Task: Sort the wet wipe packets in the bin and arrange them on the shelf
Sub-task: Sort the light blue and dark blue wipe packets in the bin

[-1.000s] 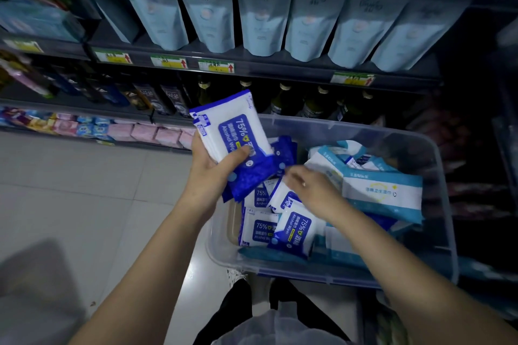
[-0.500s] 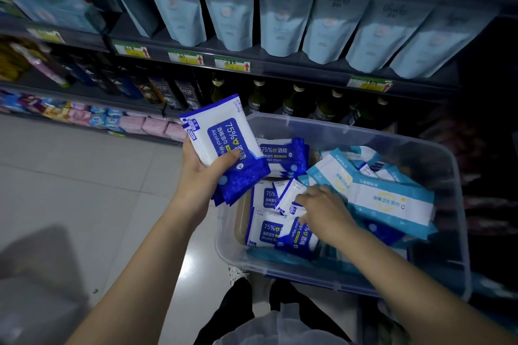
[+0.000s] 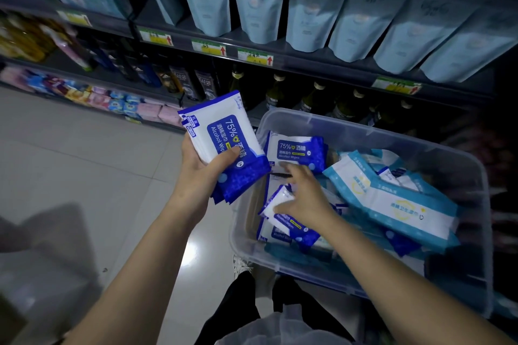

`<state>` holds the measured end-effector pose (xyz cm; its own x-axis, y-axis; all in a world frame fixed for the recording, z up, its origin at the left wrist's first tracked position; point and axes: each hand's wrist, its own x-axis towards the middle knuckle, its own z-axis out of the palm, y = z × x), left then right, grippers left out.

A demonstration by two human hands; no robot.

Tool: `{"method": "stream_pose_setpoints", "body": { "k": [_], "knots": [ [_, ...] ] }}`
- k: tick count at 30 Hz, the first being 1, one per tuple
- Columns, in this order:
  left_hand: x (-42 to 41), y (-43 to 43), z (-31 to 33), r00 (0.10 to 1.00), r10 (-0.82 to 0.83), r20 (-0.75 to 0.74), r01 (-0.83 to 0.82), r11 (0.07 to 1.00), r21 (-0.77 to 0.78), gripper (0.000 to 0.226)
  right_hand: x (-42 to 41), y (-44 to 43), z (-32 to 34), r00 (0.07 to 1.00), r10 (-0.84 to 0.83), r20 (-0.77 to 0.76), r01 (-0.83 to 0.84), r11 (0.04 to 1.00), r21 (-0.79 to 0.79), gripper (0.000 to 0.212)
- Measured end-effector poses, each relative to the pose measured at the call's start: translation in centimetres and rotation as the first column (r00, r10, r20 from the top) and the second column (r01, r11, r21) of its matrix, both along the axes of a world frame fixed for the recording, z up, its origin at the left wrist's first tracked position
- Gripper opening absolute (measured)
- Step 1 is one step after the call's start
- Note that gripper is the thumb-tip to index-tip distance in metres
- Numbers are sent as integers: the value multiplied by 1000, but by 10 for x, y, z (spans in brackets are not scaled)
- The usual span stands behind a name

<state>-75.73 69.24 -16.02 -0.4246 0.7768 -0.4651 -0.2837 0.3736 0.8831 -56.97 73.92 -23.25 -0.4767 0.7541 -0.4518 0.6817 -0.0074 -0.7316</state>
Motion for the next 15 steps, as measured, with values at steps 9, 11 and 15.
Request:
{"method": "stream_pose_setpoints", "body": {
  "k": [9, 11, 15],
  "knots": [
    [-1, -5, -5, 1000, 19, 10, -19, 1000, -12, 65, -7, -34, -26, 777, 358, 518, -457, 886, 74, 57],
    [-2, -6, -5, 1000, 20, 7, -20, 1000, -17, 65, -9, -30, -27, 774, 338, 536, -430, 901, 52, 52],
    [-3, -4, -2, 1000, 23, 2, -23, 1000, -10, 61, 0, -15, -19, 860, 297, 415, -311, 950, -34, 50]
  ]
}}
